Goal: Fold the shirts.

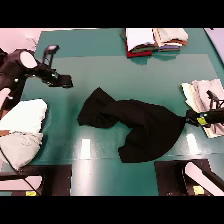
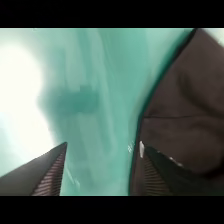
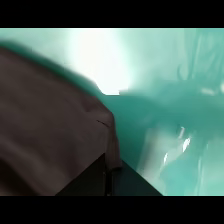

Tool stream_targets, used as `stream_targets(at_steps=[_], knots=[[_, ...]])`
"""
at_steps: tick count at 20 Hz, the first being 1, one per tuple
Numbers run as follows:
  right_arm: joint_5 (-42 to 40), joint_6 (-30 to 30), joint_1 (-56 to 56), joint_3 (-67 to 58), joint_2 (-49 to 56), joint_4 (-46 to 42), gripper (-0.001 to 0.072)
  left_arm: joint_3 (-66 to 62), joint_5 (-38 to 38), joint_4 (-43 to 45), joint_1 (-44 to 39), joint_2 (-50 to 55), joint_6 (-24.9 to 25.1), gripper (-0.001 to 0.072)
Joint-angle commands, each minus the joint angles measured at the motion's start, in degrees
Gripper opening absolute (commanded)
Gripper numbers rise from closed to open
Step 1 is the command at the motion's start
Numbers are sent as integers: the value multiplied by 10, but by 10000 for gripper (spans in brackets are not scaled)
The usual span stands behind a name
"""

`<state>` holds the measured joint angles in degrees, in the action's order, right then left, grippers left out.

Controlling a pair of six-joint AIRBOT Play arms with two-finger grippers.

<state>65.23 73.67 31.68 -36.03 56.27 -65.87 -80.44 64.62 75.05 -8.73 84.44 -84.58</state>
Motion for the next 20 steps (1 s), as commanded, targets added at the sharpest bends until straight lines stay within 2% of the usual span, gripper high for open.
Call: stream_targets(at_steps=[1,4,11,15,20], knots=[[12,-2,-5,-1,-50,3,18,0,22,-82,0,69,34,549],[26,-2,-5,-1,-66,3,18,0,50,-134,-2,117,56,549],[31,9,-5,-1,-79,4,18,0,54,-155,-11,133,74,548],[42,9,-5,-1,-79,10,18,0,18,-131,-46,133,75,548],[50,9,-5,-1,-79,19,18,0,1,-83,-59,133,49,548]])
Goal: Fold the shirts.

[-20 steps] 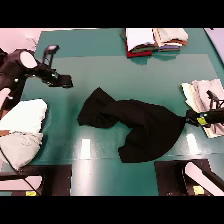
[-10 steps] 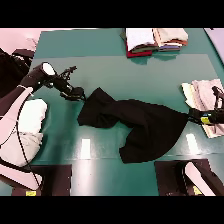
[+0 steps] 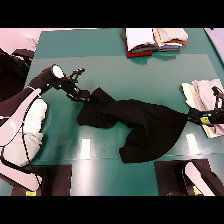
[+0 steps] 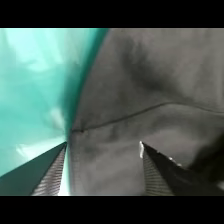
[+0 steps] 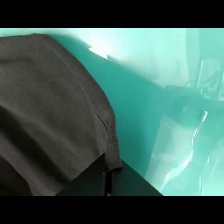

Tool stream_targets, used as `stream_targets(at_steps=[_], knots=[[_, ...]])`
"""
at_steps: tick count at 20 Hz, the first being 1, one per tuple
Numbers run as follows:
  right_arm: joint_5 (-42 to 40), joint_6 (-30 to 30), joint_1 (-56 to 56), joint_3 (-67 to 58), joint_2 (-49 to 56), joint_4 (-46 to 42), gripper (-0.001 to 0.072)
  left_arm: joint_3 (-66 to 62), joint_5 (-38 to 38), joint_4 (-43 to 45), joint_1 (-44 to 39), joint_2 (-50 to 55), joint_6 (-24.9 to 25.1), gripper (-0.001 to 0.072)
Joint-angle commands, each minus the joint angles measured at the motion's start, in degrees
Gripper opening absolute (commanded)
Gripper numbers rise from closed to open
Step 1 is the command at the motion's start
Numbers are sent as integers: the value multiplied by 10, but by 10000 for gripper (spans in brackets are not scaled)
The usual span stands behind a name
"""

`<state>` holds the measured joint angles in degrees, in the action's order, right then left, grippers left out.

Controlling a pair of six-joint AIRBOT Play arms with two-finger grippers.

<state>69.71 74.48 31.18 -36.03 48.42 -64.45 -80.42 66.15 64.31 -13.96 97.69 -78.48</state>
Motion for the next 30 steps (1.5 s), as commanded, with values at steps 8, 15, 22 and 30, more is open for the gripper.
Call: stream_targets(at_steps=[8,15,22,30], knots=[[19,1,0,-1,-1,5,18,52,-23,2,-6,0,-6,305],[20,1,0,-86,-44,6,18,-83,-32,2,20,-73,-17,25],[31,1,0,-397,-76,121,17,-308,-57,60,52,-314,-21,25],[82,39,1,-755,-38,119,16,-361,-126,89,52,-542,-22,23]])
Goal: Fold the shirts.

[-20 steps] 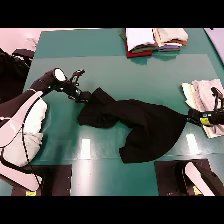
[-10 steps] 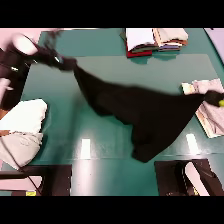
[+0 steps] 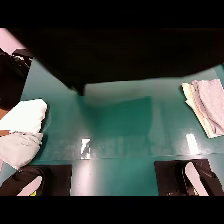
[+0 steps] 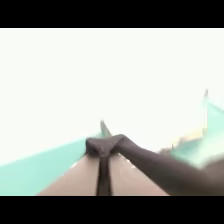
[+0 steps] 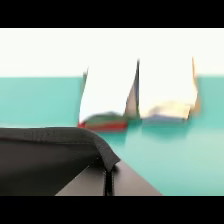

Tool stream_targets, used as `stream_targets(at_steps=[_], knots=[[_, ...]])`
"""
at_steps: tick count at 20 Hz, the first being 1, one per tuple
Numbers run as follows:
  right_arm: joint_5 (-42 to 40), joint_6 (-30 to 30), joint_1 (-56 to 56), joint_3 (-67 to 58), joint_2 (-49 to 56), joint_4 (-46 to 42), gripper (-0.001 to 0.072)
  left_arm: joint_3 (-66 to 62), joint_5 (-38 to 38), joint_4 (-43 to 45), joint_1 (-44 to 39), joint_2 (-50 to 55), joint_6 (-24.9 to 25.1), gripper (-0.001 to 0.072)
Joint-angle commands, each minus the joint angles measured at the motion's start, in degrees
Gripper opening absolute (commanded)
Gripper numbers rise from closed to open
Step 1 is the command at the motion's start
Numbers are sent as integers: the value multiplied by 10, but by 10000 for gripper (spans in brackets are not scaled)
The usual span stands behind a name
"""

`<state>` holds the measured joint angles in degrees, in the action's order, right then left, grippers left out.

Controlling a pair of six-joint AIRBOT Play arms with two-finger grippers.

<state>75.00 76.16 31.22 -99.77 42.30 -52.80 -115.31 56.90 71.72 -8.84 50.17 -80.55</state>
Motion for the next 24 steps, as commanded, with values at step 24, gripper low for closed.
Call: stream_targets(at_steps=[24], knots=[[-49,50,-180,71,448,-110,21,175,16,187,2,412,-81,28]])
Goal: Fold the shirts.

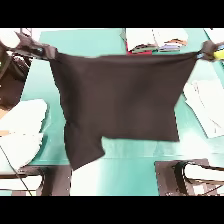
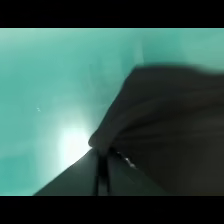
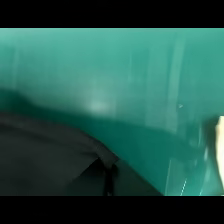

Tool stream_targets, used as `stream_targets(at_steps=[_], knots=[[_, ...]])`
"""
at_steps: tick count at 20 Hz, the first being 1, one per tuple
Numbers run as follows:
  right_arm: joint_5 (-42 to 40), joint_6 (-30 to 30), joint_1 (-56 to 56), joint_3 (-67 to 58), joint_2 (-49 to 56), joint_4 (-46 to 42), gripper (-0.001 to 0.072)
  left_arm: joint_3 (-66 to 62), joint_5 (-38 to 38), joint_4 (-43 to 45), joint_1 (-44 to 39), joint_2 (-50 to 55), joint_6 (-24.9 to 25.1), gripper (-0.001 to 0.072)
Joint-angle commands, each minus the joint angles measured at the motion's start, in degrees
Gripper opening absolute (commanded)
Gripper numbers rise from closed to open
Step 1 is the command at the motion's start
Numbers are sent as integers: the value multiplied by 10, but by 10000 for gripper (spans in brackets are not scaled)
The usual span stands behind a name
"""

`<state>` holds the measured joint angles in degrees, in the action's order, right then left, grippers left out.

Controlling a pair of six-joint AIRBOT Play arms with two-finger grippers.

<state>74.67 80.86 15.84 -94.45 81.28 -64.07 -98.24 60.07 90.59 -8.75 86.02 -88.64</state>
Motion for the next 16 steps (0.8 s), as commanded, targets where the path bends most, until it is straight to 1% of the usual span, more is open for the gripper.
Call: stream_targets(at_steps=[1,2,3,5,6,8,9,11,13,15,16], knots=[[-55,3,-26,18,71,21,123,4,-16,-1,3,55,0,175],[-64,3,-26,18,78,41,335,3,-13,-2,10,54,0,353],[-71,3,-20,17,82,61,386,-3,-1,-6,18,53,0,378],[-61,0,-6,10,77,75,386,-20,53,-17,45,49,2,378],[-41,-12,2,11,67,73,386,-21,86,-30,65,41,2,377],[6,-40,26,32,41,69,386,-15,150,-94,106,27,28,377],[15,-52,42,69,17,68,386,6,166,-138,125,15,47,377],[29,-59,81,168,-35,69,386,80,170,-193,148,-24,66,378],[46,-71,128,279,-83,68,386,183,156,-188,151,-80,66,379],[49,-90,180,386,-121,68,387,291,124,-189,151,-143,66,379],[48,-94,207,433,-133,69,432,339,112,-189,151,-172,66,380]])
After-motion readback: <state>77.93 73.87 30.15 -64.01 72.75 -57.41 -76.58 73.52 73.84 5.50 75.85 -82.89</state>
